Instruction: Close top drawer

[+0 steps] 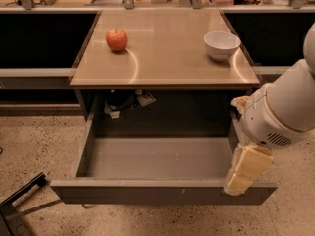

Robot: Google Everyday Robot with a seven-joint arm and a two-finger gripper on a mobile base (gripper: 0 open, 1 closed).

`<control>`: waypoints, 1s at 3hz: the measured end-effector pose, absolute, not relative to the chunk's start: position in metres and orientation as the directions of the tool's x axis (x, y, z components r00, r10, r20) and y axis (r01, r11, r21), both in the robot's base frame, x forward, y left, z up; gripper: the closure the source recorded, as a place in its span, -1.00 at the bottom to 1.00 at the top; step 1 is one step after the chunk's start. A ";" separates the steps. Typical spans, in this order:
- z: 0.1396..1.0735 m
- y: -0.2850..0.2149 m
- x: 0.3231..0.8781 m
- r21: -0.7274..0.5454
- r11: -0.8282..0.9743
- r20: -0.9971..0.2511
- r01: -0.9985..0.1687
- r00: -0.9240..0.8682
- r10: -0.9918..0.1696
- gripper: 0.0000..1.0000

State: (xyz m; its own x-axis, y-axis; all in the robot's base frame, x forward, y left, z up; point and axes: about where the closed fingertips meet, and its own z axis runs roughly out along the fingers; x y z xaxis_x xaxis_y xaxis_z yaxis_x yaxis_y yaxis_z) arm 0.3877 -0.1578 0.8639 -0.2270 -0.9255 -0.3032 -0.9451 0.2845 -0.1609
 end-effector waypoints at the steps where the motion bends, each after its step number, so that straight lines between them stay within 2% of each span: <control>1: 0.853 -0.156 0.378 -0.146 0.281 -0.292 -0.949 -0.230 -0.928 -1.00; 3: 0.776 -0.163 0.316 0.008 0.286 -0.299 -0.958 -0.276 -0.914 -1.00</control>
Offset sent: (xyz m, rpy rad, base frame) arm -0.0865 -0.0124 -0.0975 0.0266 0.1973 -0.0245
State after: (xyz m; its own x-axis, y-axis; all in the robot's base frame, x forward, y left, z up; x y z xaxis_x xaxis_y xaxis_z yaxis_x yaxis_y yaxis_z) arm 0.3161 -0.1626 0.7759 -0.2758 -0.9136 -0.2989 -0.9581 0.2864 0.0085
